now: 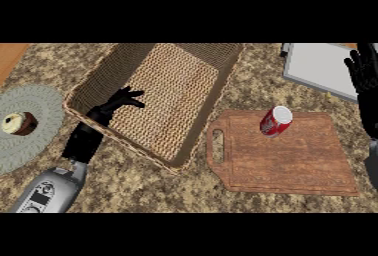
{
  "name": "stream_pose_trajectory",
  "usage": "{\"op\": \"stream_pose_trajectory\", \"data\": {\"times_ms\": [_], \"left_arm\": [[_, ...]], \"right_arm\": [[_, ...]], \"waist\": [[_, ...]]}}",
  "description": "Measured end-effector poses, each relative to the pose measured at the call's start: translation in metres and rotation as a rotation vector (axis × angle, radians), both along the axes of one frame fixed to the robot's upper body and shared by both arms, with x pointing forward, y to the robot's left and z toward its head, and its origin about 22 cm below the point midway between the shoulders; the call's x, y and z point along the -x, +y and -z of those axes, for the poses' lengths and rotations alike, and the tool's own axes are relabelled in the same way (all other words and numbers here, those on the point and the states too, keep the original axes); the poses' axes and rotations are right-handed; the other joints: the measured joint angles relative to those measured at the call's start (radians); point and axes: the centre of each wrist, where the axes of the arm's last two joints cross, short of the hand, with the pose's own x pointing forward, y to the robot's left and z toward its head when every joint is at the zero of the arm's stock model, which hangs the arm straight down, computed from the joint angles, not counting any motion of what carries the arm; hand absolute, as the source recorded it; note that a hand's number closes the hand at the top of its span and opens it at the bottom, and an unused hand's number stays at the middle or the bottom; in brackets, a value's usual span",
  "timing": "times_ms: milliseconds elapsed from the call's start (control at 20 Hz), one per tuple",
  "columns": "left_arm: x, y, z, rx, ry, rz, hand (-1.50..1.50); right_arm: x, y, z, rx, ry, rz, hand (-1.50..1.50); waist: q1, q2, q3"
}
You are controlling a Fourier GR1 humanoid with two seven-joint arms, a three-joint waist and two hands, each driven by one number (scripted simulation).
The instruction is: Pick the can from the cutting board and place it in the basket
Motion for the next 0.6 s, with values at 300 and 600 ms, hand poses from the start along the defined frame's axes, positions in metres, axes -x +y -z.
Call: {"op": "stream_pose_trajectory", "data": {"times_ms": [300, 600], "left_arm": [[0.002, 0.034, -0.005, 0.098, -0.013, -0.23, 0.0], [-0.001, 0.049, 0.003, 0.198, 0.03, -0.317, 0.0]], "right_arm": [[0.02, -0.039, 0.013, 0.02, 0.092, 0.351, 1.5], [0.007, 0.01, 0.031, 0.033, -0.07, 0.547, -1.5]], "waist": [[-0.016, 0.004, -0.004], [0.004, 0.012, -0.005]]}}
